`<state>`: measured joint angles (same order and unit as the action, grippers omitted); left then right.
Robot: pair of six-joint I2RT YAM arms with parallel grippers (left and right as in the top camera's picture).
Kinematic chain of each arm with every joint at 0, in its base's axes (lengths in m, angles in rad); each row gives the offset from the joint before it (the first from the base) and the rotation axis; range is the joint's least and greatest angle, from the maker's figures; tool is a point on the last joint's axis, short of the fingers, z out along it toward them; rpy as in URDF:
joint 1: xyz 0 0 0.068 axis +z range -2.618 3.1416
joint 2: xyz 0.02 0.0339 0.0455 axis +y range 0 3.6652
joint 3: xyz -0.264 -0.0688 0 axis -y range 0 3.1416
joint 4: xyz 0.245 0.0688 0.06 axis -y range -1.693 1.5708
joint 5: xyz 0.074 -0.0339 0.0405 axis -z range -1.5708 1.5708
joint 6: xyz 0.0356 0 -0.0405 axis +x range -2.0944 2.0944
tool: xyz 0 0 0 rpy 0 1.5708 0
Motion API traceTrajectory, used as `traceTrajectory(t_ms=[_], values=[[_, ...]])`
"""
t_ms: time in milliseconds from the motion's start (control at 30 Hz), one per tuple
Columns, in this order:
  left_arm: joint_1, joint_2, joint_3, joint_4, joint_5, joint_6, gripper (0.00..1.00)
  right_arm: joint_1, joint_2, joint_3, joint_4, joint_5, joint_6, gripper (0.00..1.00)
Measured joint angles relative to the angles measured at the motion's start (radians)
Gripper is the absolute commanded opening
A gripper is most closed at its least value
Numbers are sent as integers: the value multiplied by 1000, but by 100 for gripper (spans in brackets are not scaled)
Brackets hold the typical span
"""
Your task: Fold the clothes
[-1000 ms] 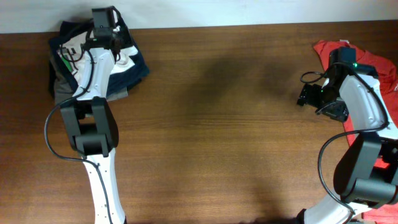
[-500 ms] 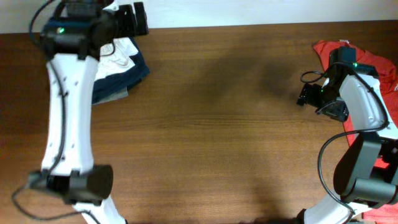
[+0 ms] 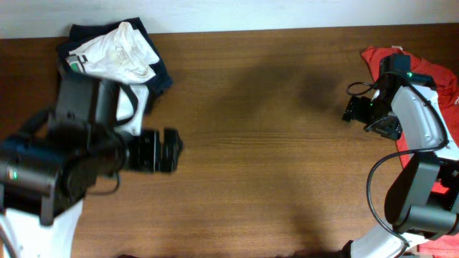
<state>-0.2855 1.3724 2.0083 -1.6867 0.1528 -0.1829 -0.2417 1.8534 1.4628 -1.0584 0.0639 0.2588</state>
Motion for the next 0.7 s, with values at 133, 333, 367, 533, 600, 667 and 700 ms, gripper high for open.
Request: traceTrajectory(t_ms=[133, 333, 367, 533, 600, 667, 700], values=[[-50, -116, -127, -5, 61, -5, 99, 0, 0, 0, 0, 0, 0, 99], [-50, -118, -129, -3, 69, -5, 99, 0, 0, 0, 0, 0, 0, 99], [-50, -121, -143, 6, 68, -5, 99, 0, 0, 0, 0, 0, 0, 99], [-50, -219, -536, 383, 38, 107, 99, 0, 0, 1, 2, 0, 0, 99], [-47, -340, -774, 586, 39, 167, 99, 0, 0, 2, 2, 0, 0, 99], [-2, -511, -1001, 774, 40, 195, 99, 0, 0, 3, 0, 0, 0, 99], [38, -615, -1122, 875, 42, 203, 99, 0, 0, 3, 1, 0, 0, 99]])
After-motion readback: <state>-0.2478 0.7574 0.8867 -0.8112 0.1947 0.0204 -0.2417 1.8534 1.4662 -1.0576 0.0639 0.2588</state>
